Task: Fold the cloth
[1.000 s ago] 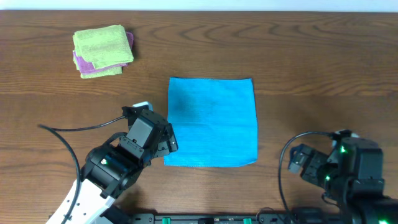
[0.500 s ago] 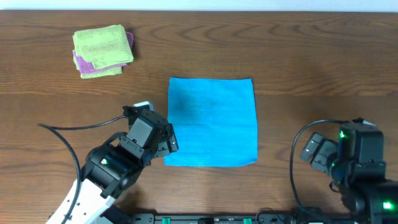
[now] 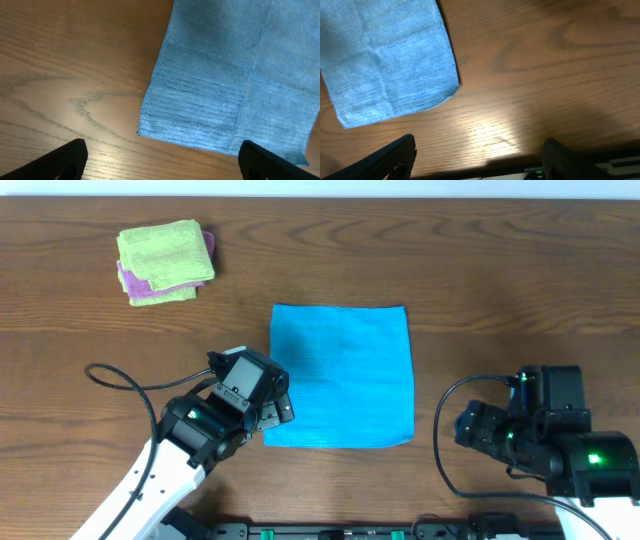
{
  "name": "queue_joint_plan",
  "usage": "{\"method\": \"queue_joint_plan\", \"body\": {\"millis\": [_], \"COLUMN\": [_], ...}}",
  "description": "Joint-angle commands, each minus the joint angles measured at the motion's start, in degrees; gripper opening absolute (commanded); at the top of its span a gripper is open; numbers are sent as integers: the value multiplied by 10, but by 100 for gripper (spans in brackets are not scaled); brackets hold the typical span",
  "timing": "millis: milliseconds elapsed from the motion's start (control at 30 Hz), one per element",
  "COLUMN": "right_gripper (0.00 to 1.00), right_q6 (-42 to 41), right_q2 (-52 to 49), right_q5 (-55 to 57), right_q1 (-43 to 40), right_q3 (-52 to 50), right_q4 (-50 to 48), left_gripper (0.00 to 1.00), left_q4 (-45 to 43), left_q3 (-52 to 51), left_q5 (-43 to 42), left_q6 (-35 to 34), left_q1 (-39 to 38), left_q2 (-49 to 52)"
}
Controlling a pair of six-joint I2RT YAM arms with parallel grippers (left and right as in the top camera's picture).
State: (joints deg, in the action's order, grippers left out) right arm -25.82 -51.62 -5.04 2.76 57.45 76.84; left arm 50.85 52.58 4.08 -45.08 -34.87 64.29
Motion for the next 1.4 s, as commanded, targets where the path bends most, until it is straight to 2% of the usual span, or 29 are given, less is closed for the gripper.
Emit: {"method": "queue_joint_plan", "body": {"millis": [0, 100, 167, 200, 267, 467, 500, 533, 600, 667, 833, 933, 1067, 1300, 1367], "right_gripper": [81, 80, 78, 77, 72, 65, 65, 64, 63, 62, 62, 62, 63, 64, 65], "right_q6": [6, 9, 13, 13, 21, 36, 36, 36, 35, 23, 21, 21, 22, 21, 21], "right_q2": [4, 4, 4, 4, 4, 3, 3, 3, 3, 4, 16, 30, 38, 38, 38], "right_q5": [-12, -12, -14, -17, -39, -74, -74, -74, -72, -49, -26, -23, -23, -25, -25], "right_q1": [3, 3, 3, 3, 3, 19, 24, 30, 40, 52, 66, 75, 89, 115, 123], "right_q3": [-1, -1, -1, -1, -1, -21, -28, -36, -47, -52, -52, -52, -50, -50, -50], "right_q4": [-6, -8, -7, -6, -3, -19, -25, -31, -45, -60, -77, -89, -103, -104, -104], "left_gripper": [95, 95, 96, 99, 94, 70, 66, 57, 53, 54, 55, 60, 66, 79, 79], "left_q4": [0, 1, 0, 1, 10, 62, 59, 49, 26, 10, 20, 12, -45, -132, -154], "left_q3": [0, 0, 0, 0, 0, 0, 0, 0, 0, 0, -19, -65, -145, -215, -217], "left_q5": [49, 54, 4, -19, -50, -34, -32, -32, -34, -23, 30, 61, 86, 94, 94], "left_q6": [-9, 6, 38, 40, 40, 18, 12, 12, 25, 46, 37, 33, 26, 38, 56], "left_q1": [3, 3, 4, 3, 3, 4, 4, 4, 3, -1, -2, -2, 2, 31, 49], "left_q2": [0, 0, 1, 1, 1, 1, -1, -4, -22, -58, -170, -259, -357, -353, -341]}}
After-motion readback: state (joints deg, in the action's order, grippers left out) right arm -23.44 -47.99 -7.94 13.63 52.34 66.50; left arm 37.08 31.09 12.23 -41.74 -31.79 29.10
